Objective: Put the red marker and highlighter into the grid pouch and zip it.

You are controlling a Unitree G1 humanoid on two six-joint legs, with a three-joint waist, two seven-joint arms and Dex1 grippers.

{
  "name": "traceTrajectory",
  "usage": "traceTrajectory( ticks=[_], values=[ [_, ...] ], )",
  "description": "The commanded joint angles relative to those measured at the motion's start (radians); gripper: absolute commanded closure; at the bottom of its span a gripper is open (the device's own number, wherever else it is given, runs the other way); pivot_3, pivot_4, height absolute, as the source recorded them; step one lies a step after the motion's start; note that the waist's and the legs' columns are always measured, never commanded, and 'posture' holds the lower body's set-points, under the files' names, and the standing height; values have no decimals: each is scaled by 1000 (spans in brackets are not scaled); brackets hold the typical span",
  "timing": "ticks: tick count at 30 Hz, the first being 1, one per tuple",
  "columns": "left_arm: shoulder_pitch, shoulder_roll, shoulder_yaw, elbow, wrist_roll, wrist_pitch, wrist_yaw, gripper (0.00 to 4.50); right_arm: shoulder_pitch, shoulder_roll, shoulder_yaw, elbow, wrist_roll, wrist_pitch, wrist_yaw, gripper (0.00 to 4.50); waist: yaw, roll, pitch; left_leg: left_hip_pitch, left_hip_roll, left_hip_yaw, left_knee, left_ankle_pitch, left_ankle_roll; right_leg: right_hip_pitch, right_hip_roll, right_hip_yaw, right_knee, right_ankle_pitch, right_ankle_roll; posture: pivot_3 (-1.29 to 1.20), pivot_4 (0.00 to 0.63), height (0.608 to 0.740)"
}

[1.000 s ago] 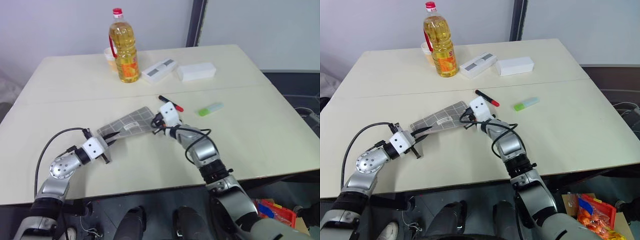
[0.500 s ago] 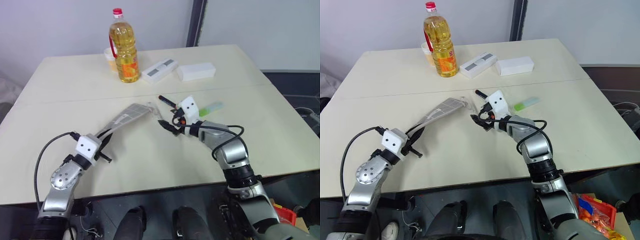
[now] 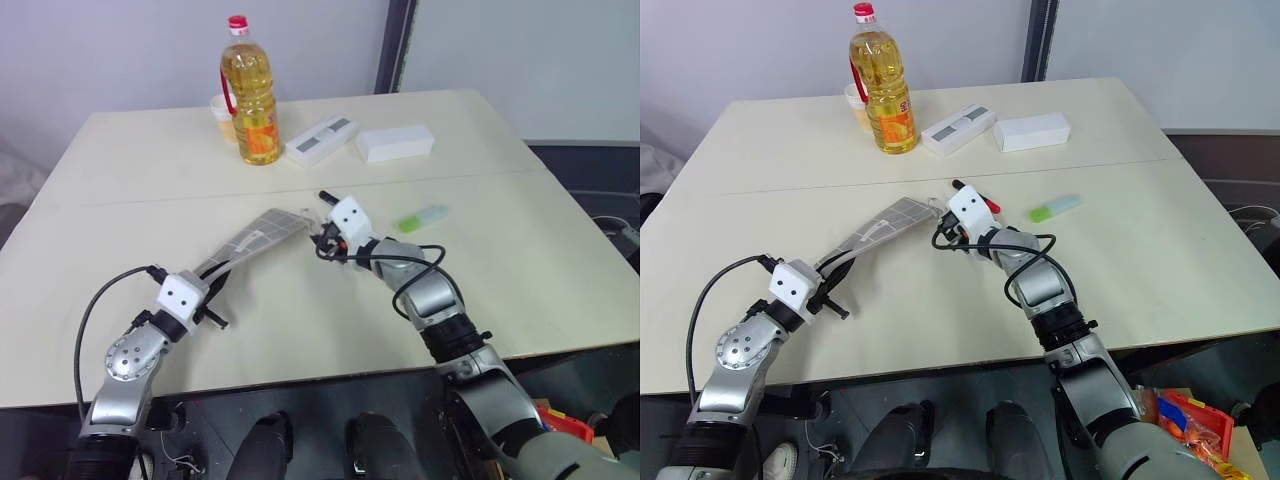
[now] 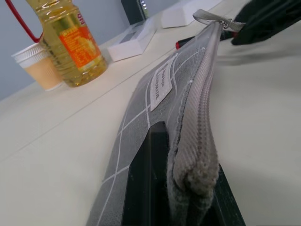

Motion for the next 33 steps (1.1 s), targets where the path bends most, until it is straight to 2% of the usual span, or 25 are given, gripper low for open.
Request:
traceTrajectory(
  ticks=[1,12,16,20,28,33],
  values=[
    [-2,-6,-3,-42,5,-1,4,4500,-29,6,4,-33,-10,-27,9,4474,0,0,0,0,0,0,0,0,0,0,0,0,0,0,0,0,150,740],
    [-39,-41,-30,-29,53,37,40,4500,1,-30,147,-229,-102,-53,103,4474,1,0,0,0,0,0,0,0,0,0,0,0,0,0,0,0,150,740],
    [-61,-72,-44,-39,62,84,68,4500,1,-24,252,-340,-121,-35,182,4474,0,0,0,0,0,0,0,0,0,0,0,0,0,0,0,0,150,740],
    [-97,-103,-63,-46,78,118,90,4500,-17,2,330,-359,-150,-36,218,4474,2,0,0,0,0,-2,0,0,0,1,0,-1,0,0,0,0,150,740],
    [-158,-174,-76,-52,113,179,183,4500,-69,24,375,-311,-180,-161,265,4474,7,-1,0,0,0,-2,1,0,0,1,0,-2,0,0,0,0,150,740],
    [-174,-201,-78,-58,142,204,232,4500,-69,23,359,-309,-182,-210,284,4474,7,-1,0,0,0,-2,1,0,0,1,0,-2,0,0,0,0,150,740]
  ],
)
